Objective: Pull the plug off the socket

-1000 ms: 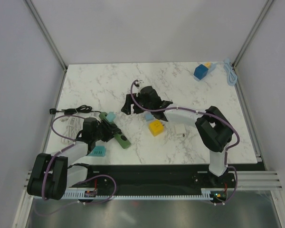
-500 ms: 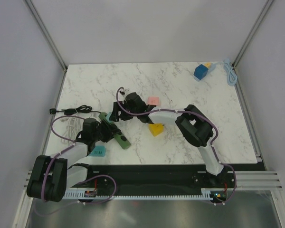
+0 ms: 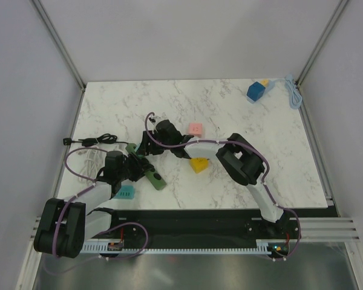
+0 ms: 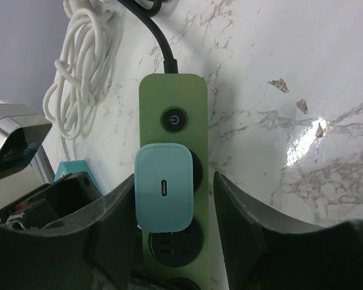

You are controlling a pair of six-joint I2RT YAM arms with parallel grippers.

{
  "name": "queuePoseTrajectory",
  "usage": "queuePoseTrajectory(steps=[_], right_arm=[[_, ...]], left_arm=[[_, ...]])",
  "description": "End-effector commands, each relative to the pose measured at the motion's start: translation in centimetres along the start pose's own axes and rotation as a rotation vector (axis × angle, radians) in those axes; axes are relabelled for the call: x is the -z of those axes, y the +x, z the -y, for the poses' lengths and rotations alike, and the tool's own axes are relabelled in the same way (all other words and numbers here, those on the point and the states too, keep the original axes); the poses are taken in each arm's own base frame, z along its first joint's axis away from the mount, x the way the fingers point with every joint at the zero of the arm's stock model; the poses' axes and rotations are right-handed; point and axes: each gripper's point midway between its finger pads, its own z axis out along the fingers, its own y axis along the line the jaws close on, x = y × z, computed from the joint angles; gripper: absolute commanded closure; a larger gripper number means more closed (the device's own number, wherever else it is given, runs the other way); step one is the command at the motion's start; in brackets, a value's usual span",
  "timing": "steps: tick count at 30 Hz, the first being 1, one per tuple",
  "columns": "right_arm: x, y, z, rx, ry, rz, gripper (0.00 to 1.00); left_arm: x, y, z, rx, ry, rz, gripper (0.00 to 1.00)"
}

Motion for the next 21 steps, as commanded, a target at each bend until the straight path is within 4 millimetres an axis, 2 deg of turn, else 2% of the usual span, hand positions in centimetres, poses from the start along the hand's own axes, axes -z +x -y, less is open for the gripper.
queuePoseTrajectory(steps=[1,6,7,9,10,12,21], right_arm=[[-0.5,-1.5,-2.2,0.005,-0.062,0.040,0.43],[-0.2,-1.8,-2.0,0.015,-0.046,0.051,0.59],[0.0,-1.9,-1.9,0.025,-0.039,0.053,0.69],[0.1,-2.1,-1.9,0.034,-0.031,0.058,0.80],[0.1,-2.0,-1.9,0.038,-0.028,0.055,0.90],[0.3,-2.2,-1.7,0.043,-0.017,0.060,1.00],[2.9,-4.7,-0.8,0.001,-0.011,0.147,1.00]], left_arm=[[0.3,0.6,1.2,-0.094,0.074,-0.029,0.98],[0.4,0.7,1.1,-0.096,0.070,-0.029,0.98],[0.4,0.6,1.1,-0.098,0.071,-0.027,0.98],[0.3,0.6,1.0,-0.097,0.067,-0.027,0.98],[0.3,0.6,0.9,-0.094,0.065,-0.026,0.98],[0.4,0.5,0.8,-0.095,0.058,-0.018,0.98],[0.2,0.3,0.3,-0.078,0.031,-0.016,0.98]])
